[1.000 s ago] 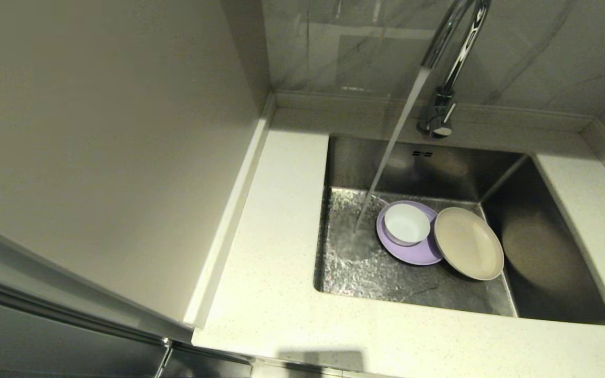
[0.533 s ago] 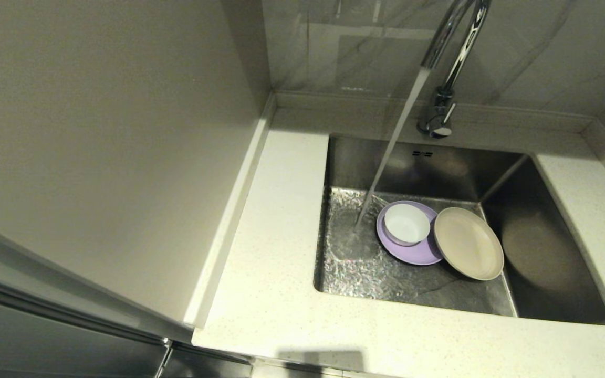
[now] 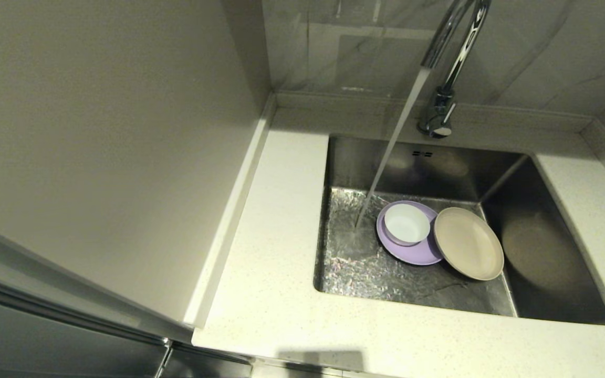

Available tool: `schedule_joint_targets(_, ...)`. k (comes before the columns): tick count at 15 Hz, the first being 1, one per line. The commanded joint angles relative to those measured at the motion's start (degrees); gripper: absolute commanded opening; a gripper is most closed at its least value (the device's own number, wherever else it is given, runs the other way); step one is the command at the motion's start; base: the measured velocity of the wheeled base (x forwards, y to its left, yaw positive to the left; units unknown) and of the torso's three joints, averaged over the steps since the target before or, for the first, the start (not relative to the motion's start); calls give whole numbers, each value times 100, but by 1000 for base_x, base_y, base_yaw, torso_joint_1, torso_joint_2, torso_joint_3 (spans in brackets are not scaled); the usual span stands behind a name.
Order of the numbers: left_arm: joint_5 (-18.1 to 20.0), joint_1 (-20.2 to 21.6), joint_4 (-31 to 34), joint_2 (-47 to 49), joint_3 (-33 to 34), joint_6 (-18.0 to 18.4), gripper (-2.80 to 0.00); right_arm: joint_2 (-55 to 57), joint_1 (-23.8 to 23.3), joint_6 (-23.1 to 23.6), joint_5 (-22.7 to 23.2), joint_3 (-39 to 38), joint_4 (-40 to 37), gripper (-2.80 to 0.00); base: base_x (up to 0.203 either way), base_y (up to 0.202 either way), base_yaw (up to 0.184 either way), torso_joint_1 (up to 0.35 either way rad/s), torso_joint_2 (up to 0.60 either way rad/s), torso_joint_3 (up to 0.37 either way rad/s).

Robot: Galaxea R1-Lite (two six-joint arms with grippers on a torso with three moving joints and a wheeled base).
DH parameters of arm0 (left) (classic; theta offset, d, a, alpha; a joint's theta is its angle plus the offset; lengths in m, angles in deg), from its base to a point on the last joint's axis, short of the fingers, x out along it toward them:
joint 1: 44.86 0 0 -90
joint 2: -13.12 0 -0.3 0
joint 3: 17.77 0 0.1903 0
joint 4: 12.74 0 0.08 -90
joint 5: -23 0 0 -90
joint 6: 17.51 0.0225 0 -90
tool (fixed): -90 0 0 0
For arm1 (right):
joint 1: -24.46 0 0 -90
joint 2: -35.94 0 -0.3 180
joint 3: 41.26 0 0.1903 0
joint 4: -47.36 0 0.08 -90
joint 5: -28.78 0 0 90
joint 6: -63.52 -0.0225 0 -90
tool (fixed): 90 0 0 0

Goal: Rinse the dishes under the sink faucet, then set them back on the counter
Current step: Wait for the water to rinse the bowl

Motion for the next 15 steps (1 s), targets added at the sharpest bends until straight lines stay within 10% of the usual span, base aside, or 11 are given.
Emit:
schedule_joint_targets(1, -3, 0, -2, -24, 0, 2, -280, 24, 2, 2, 3, 0, -4, -280, 0, 0, 0, 0, 0, 0)
schedule_joint_targets(15, -3, 0, -2, -18, 0, -2, -280, 24, 2, 2, 4, 0, -4, -280, 0, 0, 0, 0, 0, 0)
